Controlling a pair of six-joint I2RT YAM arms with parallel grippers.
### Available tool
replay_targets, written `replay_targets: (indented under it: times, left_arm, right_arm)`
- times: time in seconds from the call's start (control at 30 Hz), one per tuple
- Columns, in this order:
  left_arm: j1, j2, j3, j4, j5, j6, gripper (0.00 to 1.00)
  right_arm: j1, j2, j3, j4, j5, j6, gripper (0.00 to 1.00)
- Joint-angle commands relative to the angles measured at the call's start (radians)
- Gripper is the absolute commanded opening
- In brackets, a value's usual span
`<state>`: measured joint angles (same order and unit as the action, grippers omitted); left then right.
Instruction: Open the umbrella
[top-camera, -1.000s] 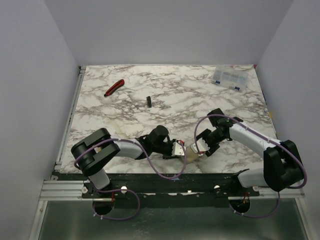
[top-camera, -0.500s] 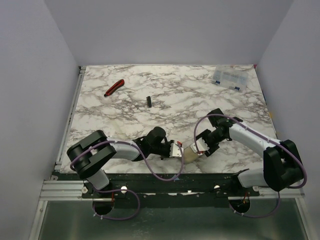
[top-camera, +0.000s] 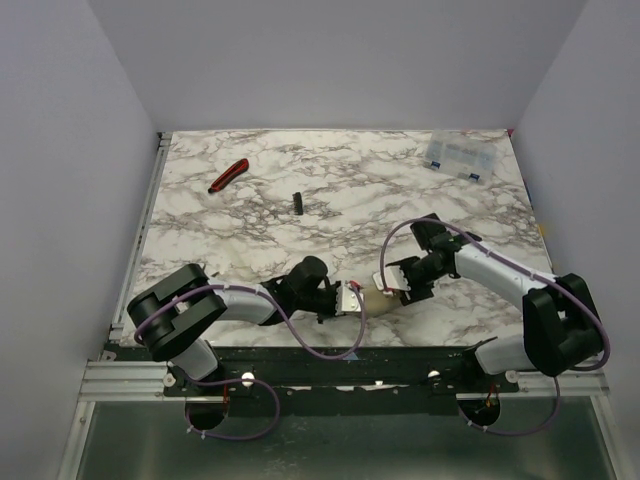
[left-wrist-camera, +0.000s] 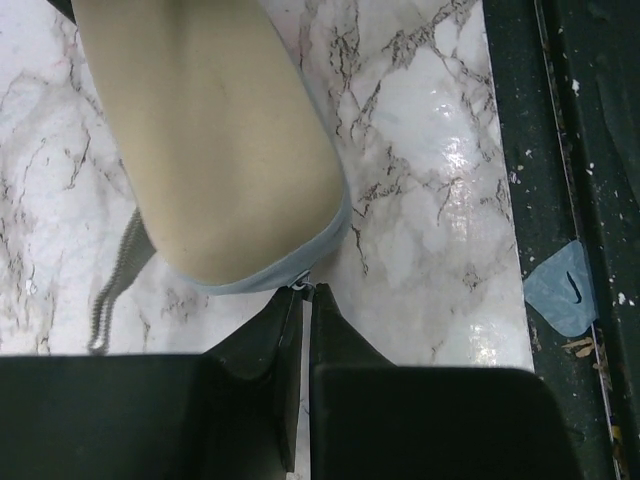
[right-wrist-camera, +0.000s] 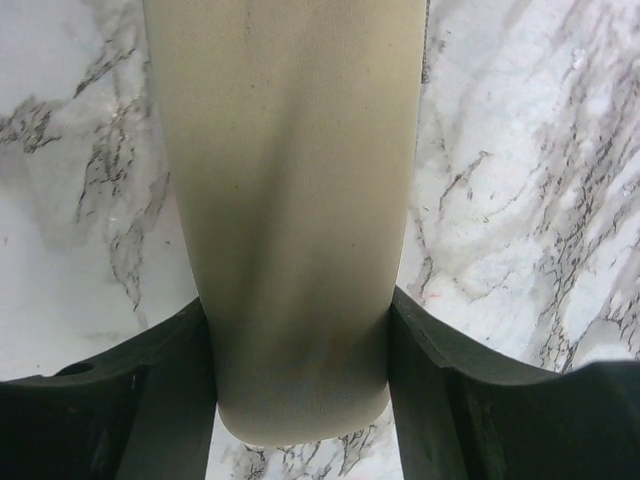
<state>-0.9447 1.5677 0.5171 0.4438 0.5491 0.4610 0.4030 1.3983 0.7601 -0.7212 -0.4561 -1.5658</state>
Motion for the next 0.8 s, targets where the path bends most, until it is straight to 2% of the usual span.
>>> replay_targets:
  times: [0.0,0.17,0.37,0.5,0.57,0.67,0.77]
  left_arm:
    - [-0.011,-0.012,-0.024,0.039,-0.015,-0.13,0.0]
    - [-0.005,0.023,-0.013,0.139,-0.11,-0.26,0.0]
    - [0.022,0.047,0.049,0.128,-0.161,-0.359,0.0]
    - [0.061,0.081,0.098,0.118,-0.179,-0.429,0.0]
    - [0.086,0.103,0.119,0.103,-0.18,-0.451,0.0]
    - [0.122,0.118,0.144,0.069,-0.162,-0.456,0.0]
    - [0.144,0.123,0.162,0.04,-0.136,-0.45,0.0]
  right_arm:
    - [-0.006,0.047,-0.008,0.145,0.115,0.209,0.38]
    - [-0.003,0.083,0.024,0.19,0.145,0.408,0.38]
    - [-0.001,0.169,0.135,0.143,0.15,0.666,0.42]
    - [-0.001,0.201,0.165,0.11,0.111,0.774,0.53]
    - [-0.001,0.195,0.161,0.105,0.089,0.791,0.61]
    - [-0.001,0.177,0.169,0.07,0.052,0.809,0.8]
    - [-0.001,0.161,0.212,-0.034,-0.023,0.813,0.89]
